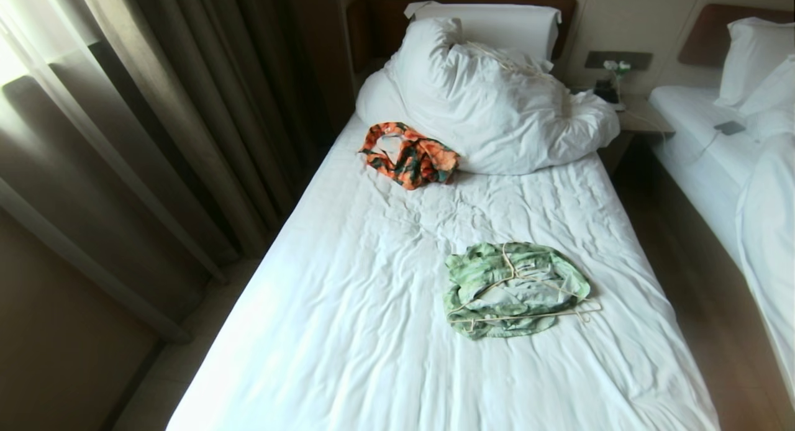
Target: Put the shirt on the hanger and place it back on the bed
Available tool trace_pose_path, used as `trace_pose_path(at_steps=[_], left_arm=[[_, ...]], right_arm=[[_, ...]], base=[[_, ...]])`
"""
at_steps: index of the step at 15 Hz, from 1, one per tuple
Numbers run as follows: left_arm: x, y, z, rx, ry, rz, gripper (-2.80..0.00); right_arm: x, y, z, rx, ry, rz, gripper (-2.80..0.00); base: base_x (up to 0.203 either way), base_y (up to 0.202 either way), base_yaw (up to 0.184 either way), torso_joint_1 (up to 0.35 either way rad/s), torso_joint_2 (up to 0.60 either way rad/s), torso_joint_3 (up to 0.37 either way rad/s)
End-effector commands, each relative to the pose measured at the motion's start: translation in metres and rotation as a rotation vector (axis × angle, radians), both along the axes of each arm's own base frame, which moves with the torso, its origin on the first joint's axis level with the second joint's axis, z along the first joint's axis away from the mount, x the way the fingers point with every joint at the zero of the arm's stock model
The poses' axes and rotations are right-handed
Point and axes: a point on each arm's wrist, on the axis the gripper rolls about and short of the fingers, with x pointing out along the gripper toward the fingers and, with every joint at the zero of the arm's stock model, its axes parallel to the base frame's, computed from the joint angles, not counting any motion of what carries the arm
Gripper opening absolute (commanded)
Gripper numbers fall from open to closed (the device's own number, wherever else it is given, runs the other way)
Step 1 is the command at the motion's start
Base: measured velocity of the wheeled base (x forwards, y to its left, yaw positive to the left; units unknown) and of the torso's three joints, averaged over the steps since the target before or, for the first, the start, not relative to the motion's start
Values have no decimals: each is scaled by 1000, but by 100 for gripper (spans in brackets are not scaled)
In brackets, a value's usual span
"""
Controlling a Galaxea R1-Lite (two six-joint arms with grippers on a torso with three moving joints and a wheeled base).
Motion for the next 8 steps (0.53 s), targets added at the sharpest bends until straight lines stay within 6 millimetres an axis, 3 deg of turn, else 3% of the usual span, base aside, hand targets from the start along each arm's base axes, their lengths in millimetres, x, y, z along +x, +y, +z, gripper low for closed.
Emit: trace_pose_path(at_steps=[1,8], left_arm=[[0,0,0,0,3,0,-280],[0,0,0,0,3,0,-280]], right_arm=[[0,0,0,14,1,-2,-280],[0,0,0,17,-1,-5,-280]], base=[[0,0,0,0,0,0],[0,0,0,0,0,0]])
